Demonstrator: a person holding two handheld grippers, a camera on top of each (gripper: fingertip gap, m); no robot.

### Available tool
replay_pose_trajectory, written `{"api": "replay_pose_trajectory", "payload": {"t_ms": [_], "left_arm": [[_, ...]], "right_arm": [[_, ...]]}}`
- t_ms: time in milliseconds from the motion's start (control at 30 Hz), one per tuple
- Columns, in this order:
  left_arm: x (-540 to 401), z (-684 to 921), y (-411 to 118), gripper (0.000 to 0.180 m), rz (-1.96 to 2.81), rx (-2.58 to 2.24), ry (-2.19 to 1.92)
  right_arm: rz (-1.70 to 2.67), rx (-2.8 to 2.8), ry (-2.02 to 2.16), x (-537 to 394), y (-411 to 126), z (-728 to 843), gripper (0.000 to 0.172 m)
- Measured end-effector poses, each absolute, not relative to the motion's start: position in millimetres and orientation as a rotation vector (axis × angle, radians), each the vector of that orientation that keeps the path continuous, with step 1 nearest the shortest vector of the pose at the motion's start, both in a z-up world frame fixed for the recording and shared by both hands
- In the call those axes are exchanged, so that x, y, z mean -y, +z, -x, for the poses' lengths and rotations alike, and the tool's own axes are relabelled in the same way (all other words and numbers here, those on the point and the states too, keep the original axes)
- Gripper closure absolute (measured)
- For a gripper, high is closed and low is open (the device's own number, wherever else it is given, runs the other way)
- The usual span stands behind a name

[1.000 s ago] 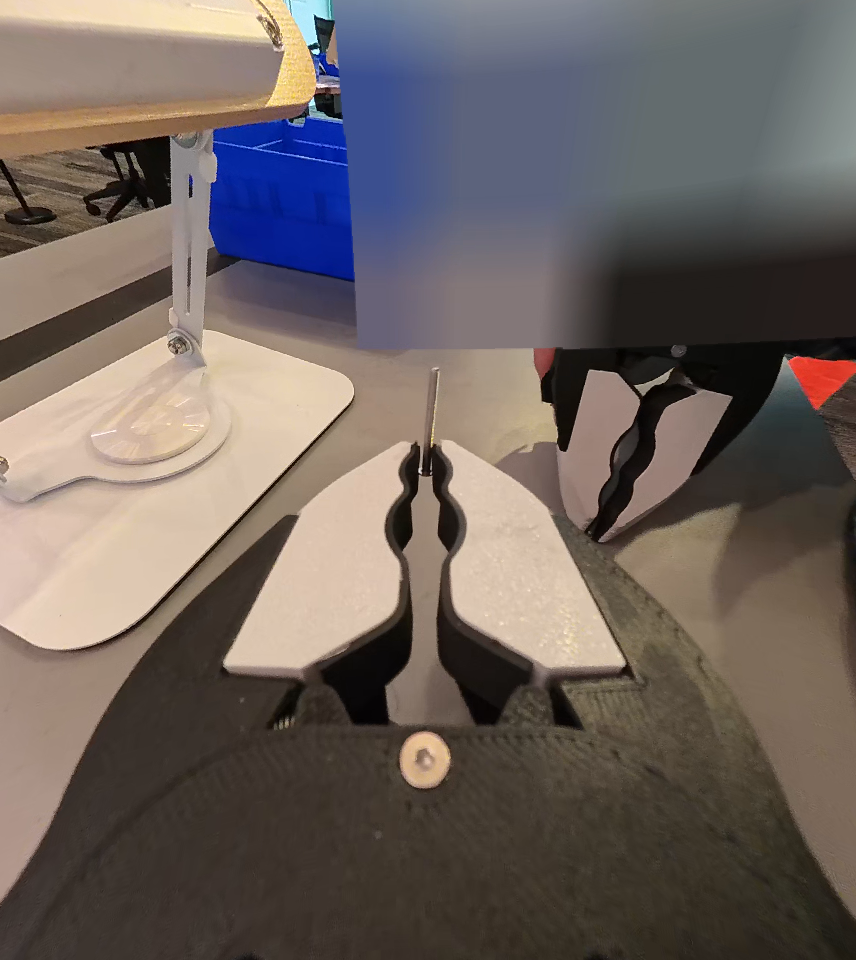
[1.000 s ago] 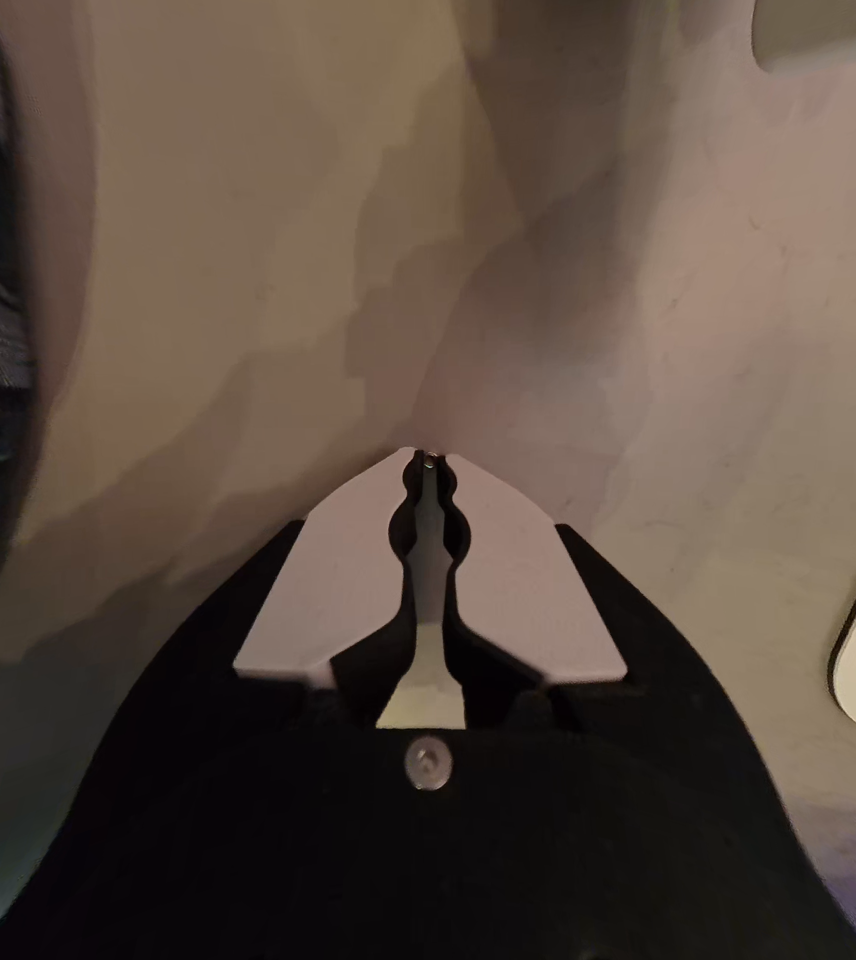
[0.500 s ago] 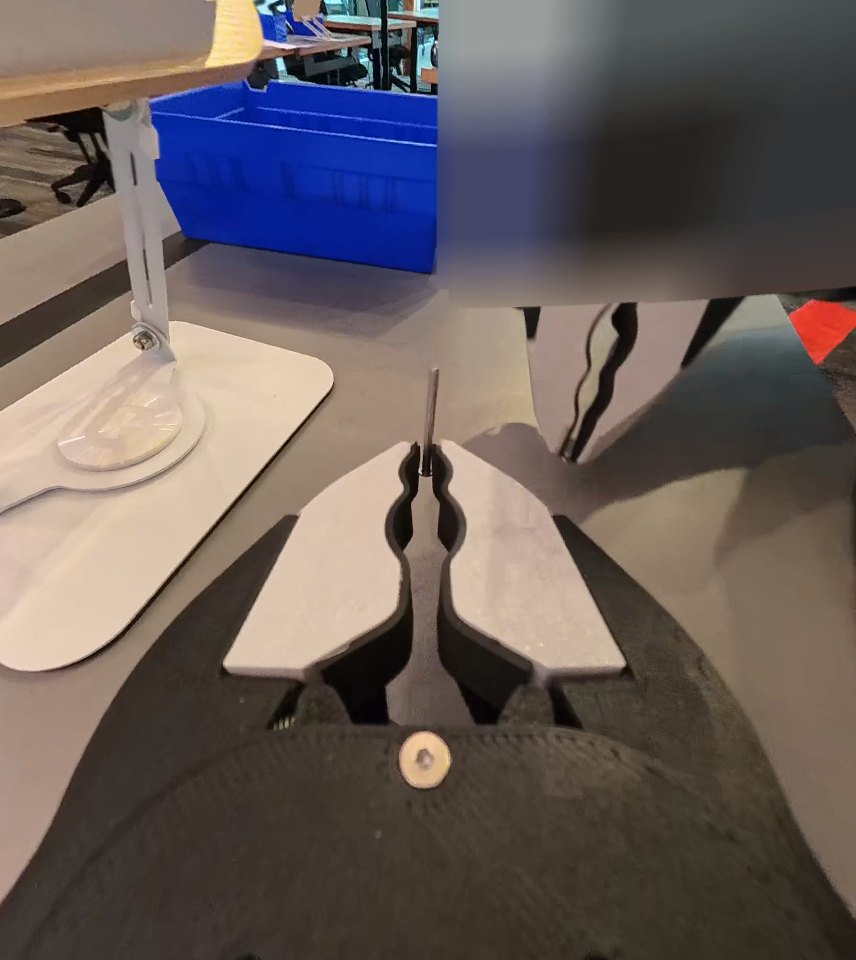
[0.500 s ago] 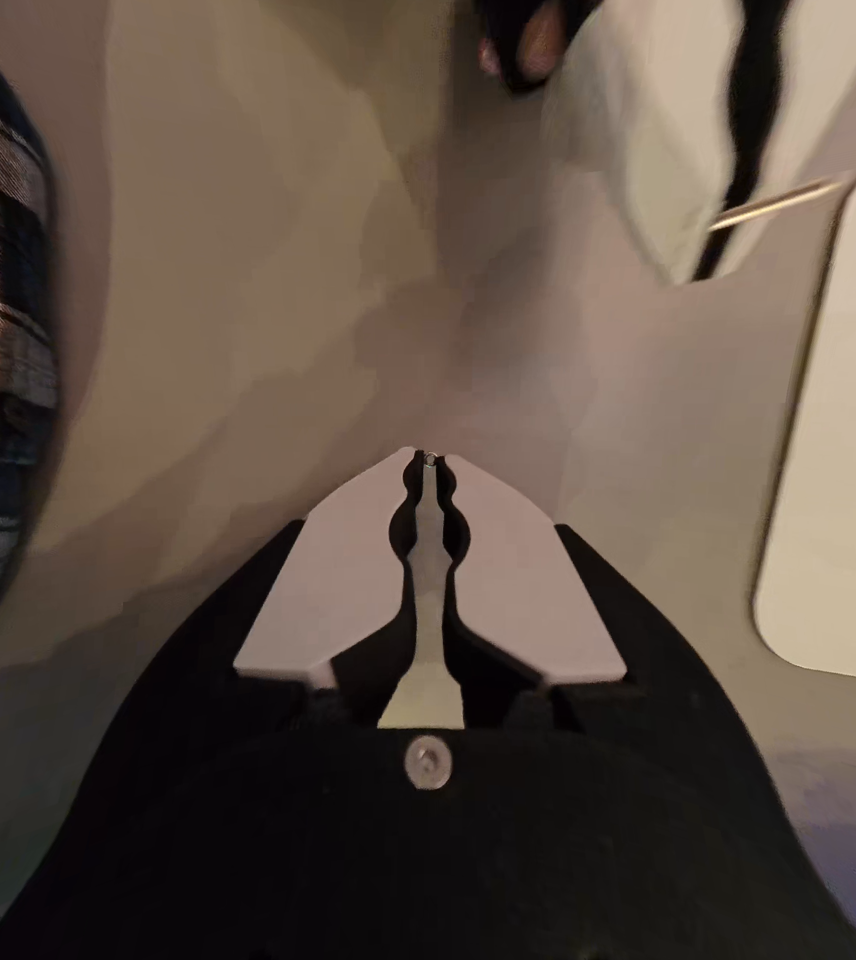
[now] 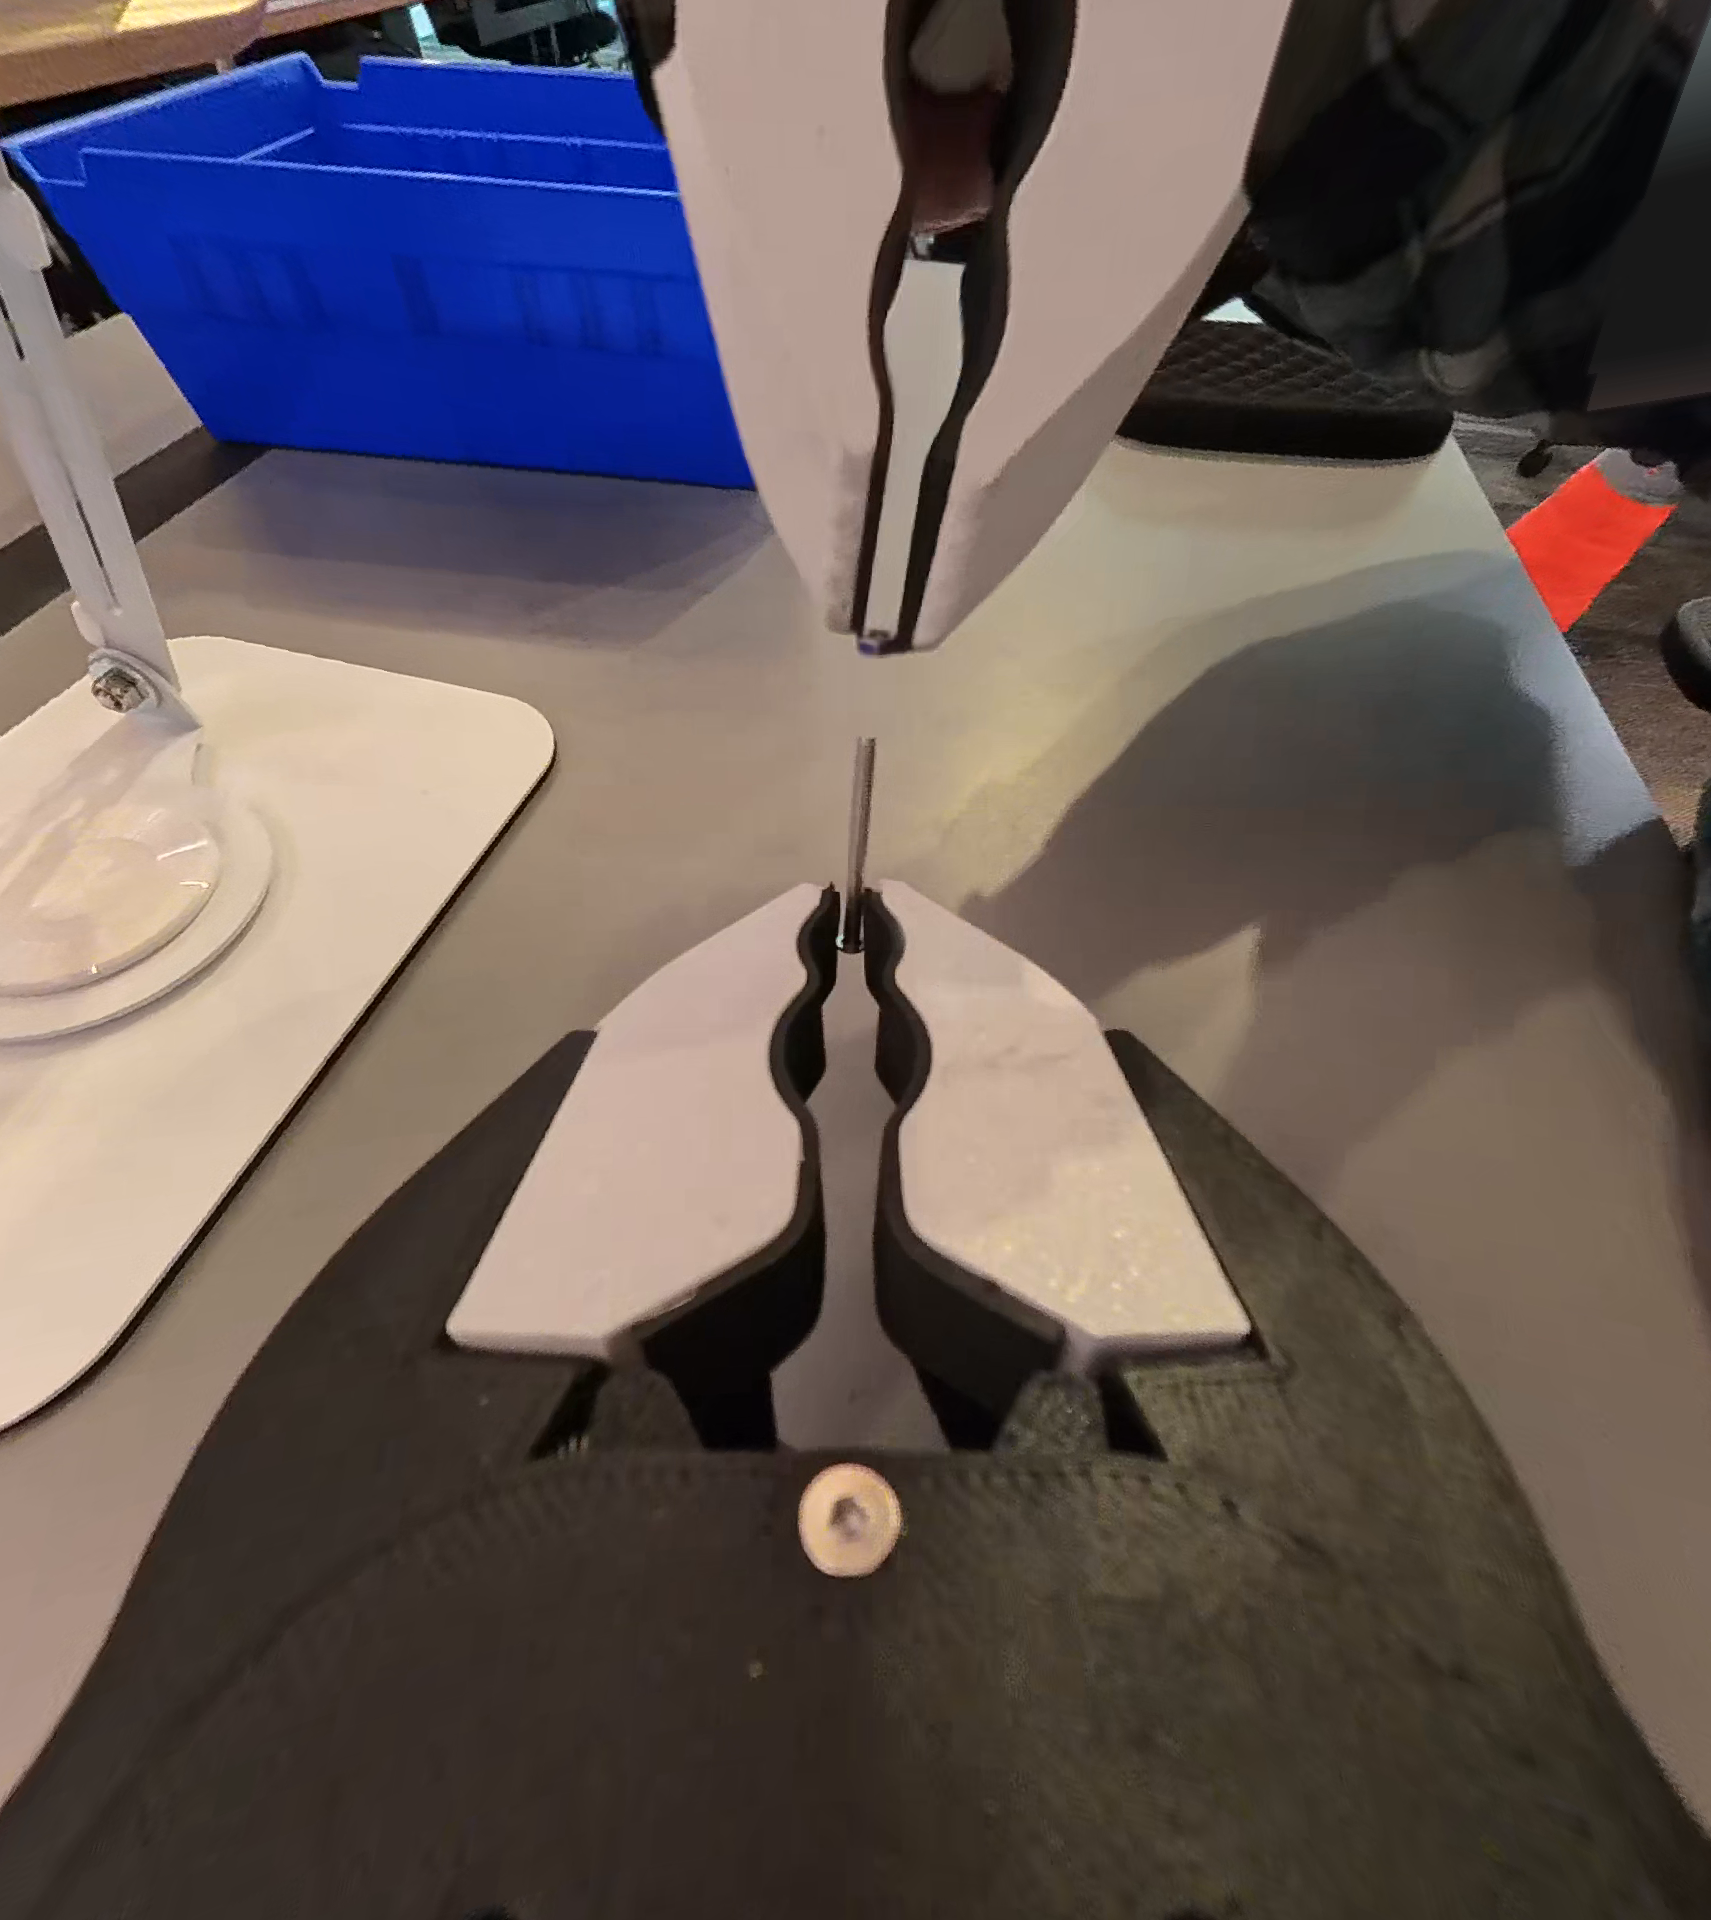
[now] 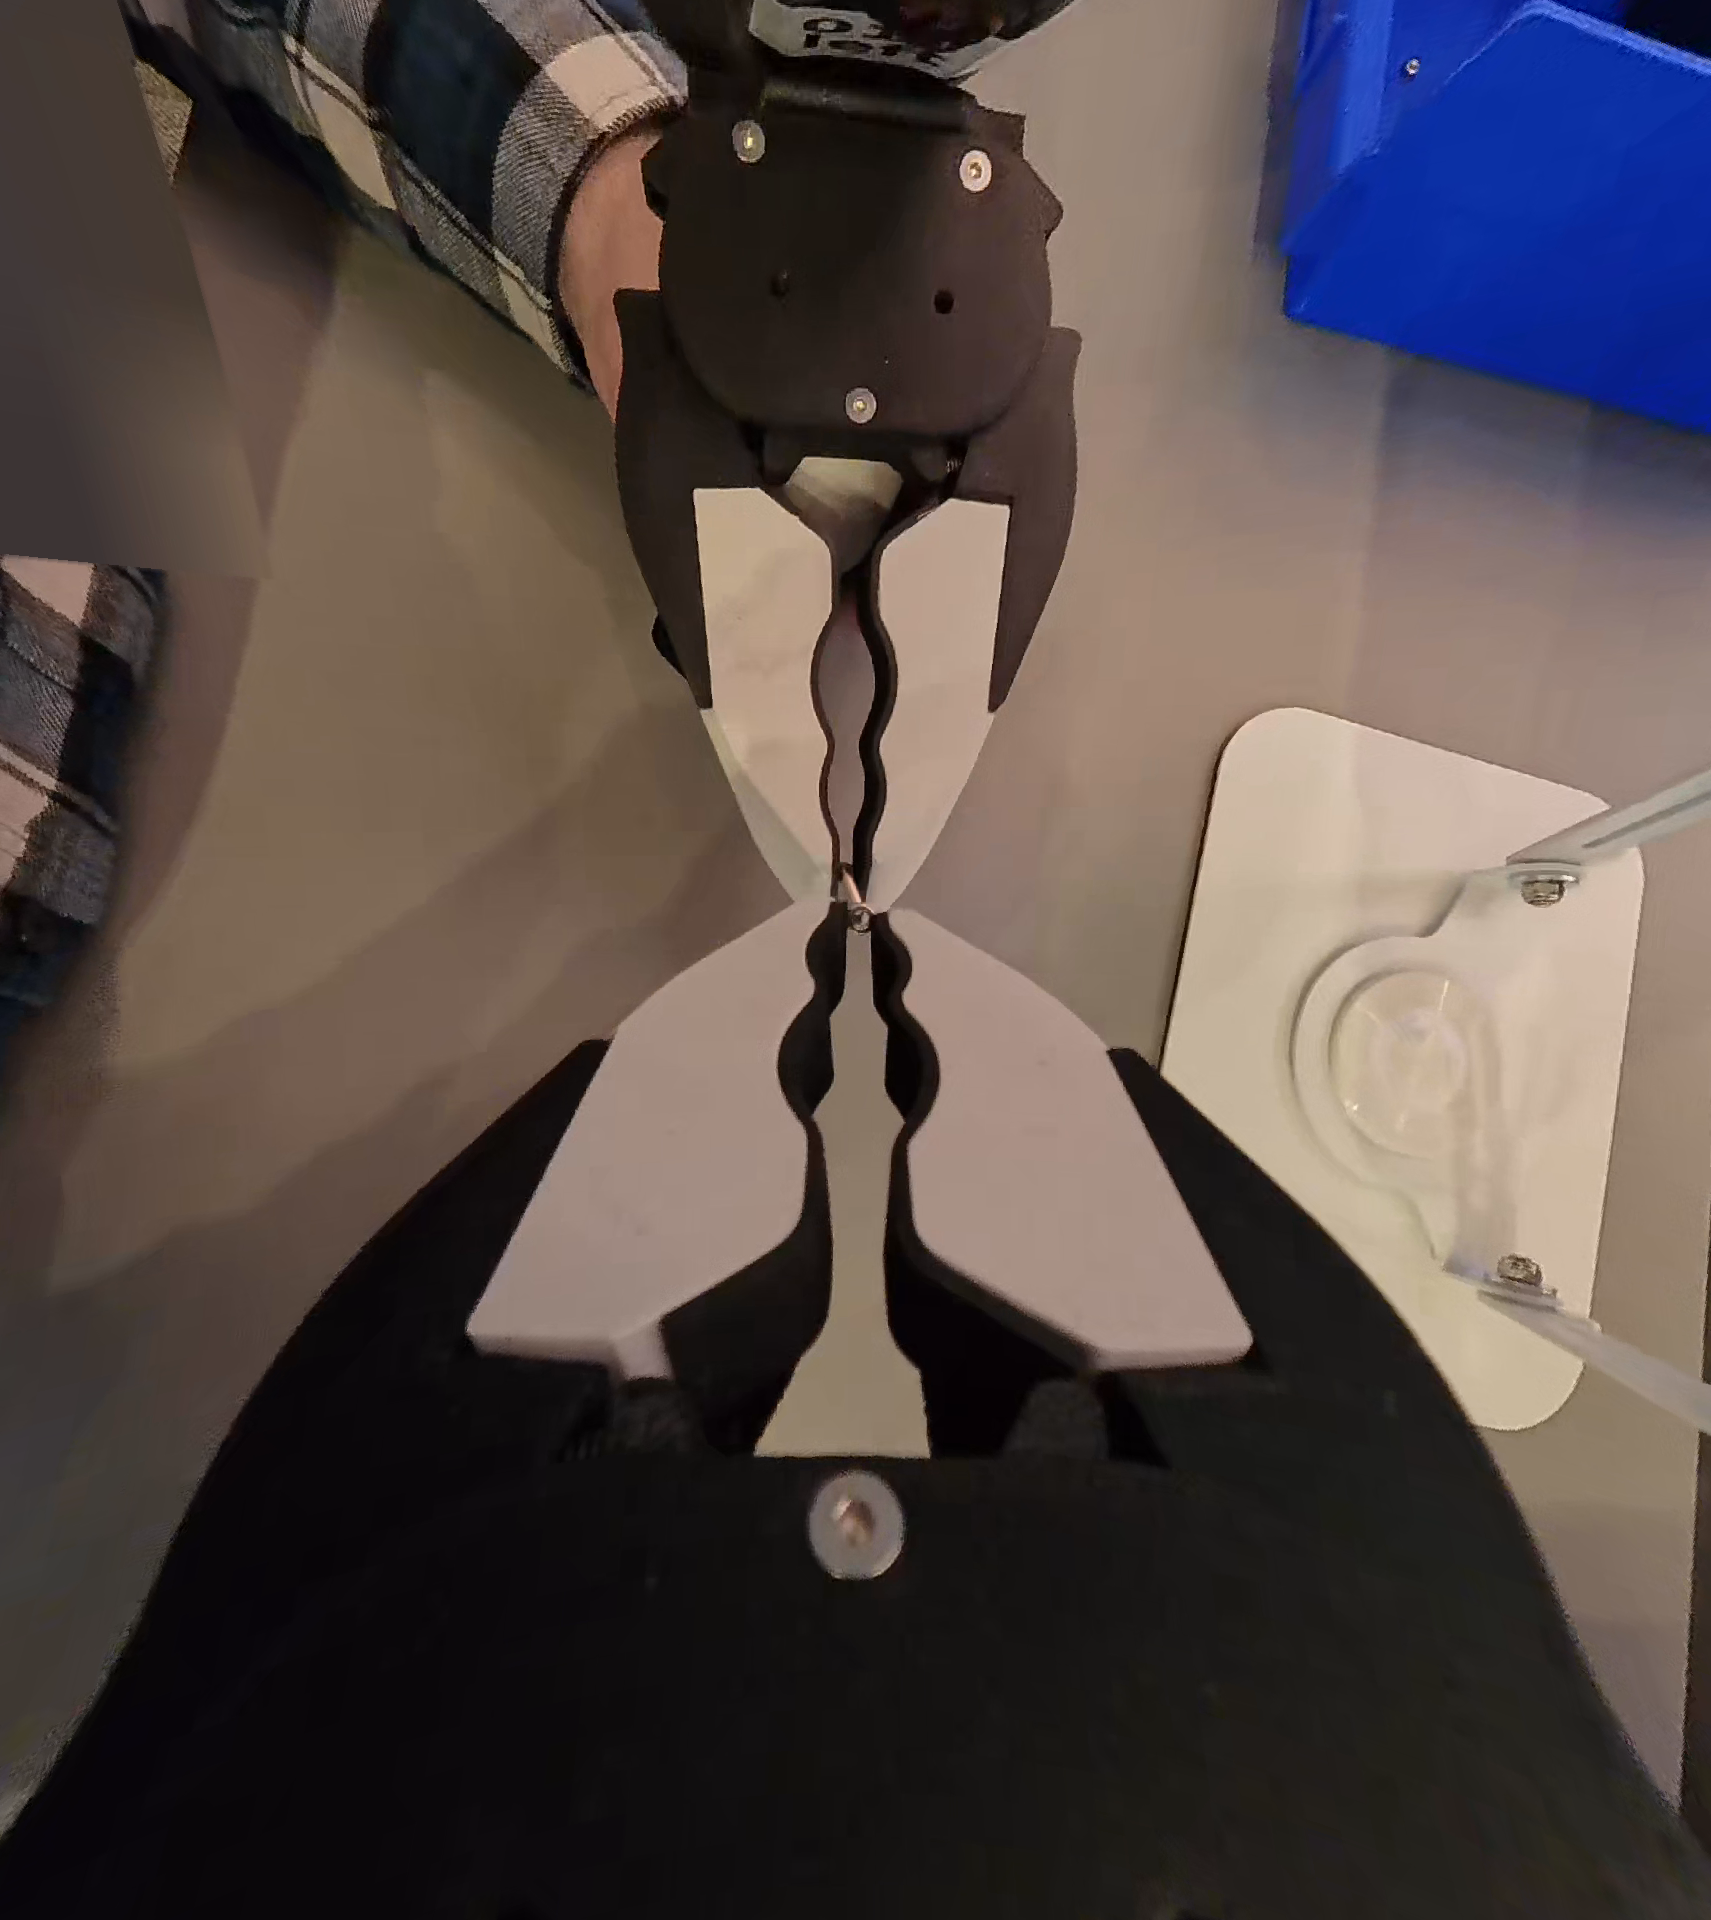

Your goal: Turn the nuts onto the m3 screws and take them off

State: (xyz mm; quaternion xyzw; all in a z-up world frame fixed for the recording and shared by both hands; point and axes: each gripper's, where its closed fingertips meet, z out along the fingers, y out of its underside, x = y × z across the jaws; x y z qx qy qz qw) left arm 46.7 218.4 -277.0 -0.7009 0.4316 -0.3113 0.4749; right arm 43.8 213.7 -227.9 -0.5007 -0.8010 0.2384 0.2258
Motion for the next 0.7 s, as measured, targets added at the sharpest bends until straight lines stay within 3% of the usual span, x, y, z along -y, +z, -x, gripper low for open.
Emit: {"api": "replay_pose_trajectory", "payload": {"t_ms": [500,700], "left_arm": [[-217,-33,-268,0.176,1.694,-1.048,-0.787],[-231,-9,-266,0.176,1.727,-0.977,-0.728]], "right_arm": [[1.422,2.148,0.741,-229,-224,-52,0.171],[1.509,2.203,0.699,-234,-272,-59,0.157]]}}
